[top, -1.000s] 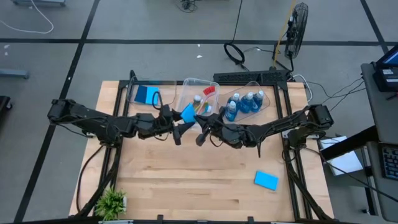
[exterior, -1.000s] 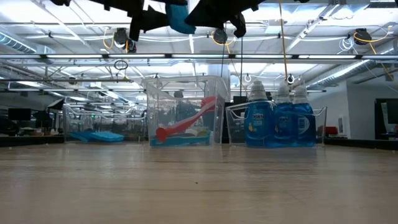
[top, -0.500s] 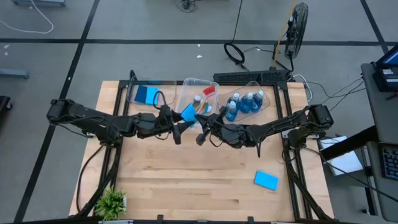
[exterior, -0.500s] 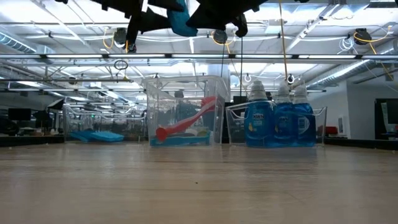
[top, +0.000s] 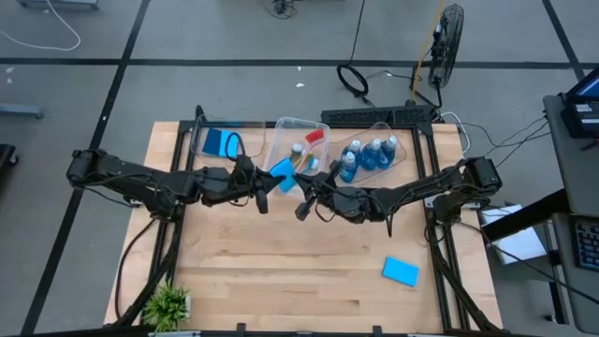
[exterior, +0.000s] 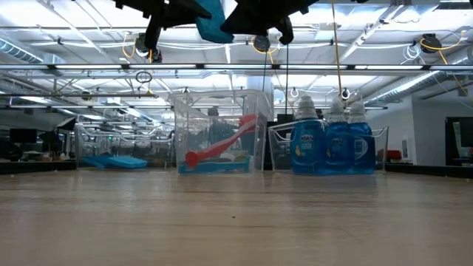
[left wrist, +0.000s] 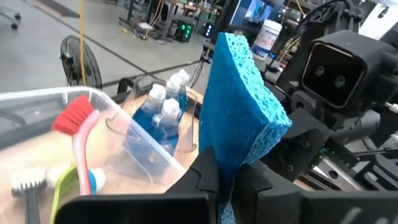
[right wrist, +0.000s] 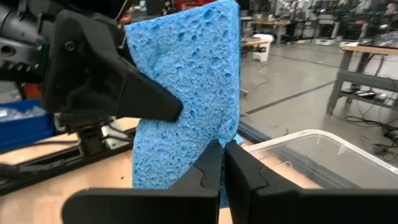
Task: Pick & Place Kitchen Sink Supplies
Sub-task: Put the blue sponge into the left transparent bin
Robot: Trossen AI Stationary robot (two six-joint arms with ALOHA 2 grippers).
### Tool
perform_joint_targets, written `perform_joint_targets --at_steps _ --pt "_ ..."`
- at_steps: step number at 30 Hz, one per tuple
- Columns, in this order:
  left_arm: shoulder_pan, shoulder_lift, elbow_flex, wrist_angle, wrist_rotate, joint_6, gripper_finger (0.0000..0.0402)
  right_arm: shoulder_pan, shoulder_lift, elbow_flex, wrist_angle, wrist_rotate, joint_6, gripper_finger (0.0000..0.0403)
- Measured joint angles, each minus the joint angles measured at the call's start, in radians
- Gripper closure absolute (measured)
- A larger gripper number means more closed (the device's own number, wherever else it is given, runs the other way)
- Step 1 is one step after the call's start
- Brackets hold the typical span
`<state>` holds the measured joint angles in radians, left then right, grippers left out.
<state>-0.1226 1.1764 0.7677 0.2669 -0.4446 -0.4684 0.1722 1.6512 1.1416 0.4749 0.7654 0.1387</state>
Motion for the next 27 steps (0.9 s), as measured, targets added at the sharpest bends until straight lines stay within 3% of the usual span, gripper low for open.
perform_joint_targets --at_steps 8,19,27 --pt "-0.002 -0.035 0.000 -0.084 -0.003 -0.012 0.0392 -0.002 0.000 -0.002 -0.022 -0.133 -0.036 0.0373" --pt "-0.001 -0.234 -0.002 -0.429 -0.149 -0.042 0.0393 0.000 -0.007 0.000 -0.037 -0.292 -0.020 0.0260" --pt "0.000 -0.352 -0.002 -0.641 -0.184 -0.093 0.0393 0.006 -0.051 0.000 -0.135 -0.410 -0.020 0.0234"
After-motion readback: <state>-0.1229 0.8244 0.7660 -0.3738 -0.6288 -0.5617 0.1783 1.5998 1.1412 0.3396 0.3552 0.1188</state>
